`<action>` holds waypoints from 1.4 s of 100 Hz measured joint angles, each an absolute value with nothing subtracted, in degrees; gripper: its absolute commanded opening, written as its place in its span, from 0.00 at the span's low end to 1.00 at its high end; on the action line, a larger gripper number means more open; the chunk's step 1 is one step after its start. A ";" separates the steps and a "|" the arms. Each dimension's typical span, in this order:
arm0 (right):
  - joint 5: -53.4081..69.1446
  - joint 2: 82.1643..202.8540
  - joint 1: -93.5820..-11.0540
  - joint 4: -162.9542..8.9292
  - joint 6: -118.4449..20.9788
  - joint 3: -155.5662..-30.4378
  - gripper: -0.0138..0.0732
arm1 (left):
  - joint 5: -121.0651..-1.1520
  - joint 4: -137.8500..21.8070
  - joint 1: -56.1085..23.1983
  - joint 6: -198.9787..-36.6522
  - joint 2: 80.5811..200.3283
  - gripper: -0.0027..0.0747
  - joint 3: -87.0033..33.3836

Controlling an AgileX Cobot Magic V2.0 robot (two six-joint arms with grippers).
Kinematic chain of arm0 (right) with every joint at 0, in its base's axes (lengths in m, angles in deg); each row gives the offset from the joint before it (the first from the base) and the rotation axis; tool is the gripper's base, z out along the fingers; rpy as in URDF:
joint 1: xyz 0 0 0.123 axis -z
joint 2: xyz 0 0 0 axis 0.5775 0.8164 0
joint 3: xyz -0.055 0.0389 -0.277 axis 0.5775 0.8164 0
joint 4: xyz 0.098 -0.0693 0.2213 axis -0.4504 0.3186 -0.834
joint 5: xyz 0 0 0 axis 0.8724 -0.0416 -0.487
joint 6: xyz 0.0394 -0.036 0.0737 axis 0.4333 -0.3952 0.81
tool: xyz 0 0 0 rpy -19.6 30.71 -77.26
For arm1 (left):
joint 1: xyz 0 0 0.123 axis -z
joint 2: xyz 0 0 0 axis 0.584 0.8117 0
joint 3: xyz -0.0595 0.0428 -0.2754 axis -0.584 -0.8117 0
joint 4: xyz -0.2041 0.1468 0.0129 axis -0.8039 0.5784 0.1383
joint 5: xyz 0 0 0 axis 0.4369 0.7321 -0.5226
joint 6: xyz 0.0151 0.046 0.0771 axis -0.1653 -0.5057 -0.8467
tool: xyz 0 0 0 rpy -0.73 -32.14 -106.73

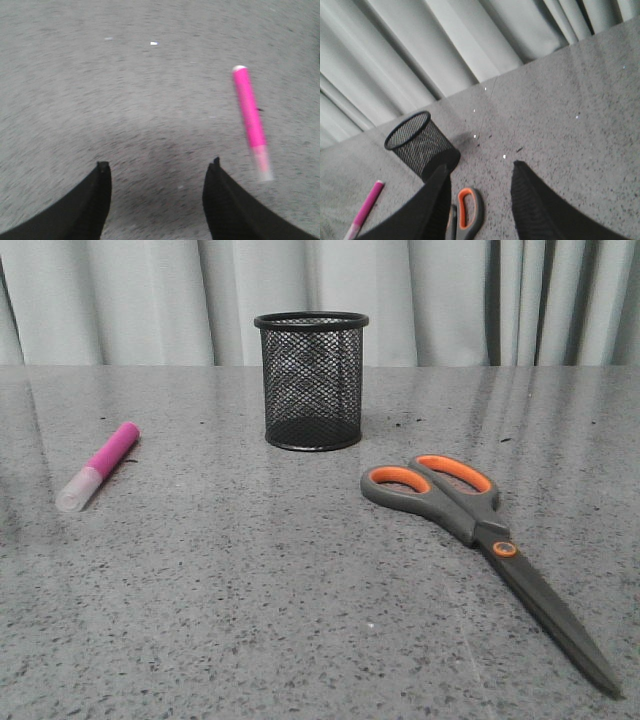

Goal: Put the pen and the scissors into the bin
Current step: 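Lower the left gripper and close it on the pink highlighter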

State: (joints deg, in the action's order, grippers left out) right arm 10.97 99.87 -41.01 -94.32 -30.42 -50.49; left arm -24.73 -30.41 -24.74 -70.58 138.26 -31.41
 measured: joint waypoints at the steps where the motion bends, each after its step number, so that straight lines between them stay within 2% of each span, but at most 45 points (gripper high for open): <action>1: 11.11 99.87 -41.01 -94.21 -30.42 -50.49 0.45 | -24.31 -30.41 -24.39 -70.69 138.77 0.51 -30.95; 20: 13.41 99.87 -41.01 -94.22 -30.42 -50.49 0.45 | -19.81 -30.41 -16.31 -67.20 152.67 0.51 -18.65; 47: 14.20 99.87 -41.01 -94.19 -30.64 -50.49 0.45 | -14.08 -30.41 -14.39 -66.12 168.82 0.51 -6.03; 140: 16.84 99.91 -41.01 -93.99 -30.64 -50.49 0.45 | -13.04 -36.36 -13.90 -65.77 182.85 0.51 -4.88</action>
State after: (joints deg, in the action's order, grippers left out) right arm 16.84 99.91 -41.01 -93.99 -30.64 -50.49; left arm -13.04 -36.36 -13.90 -65.77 182.85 -4.88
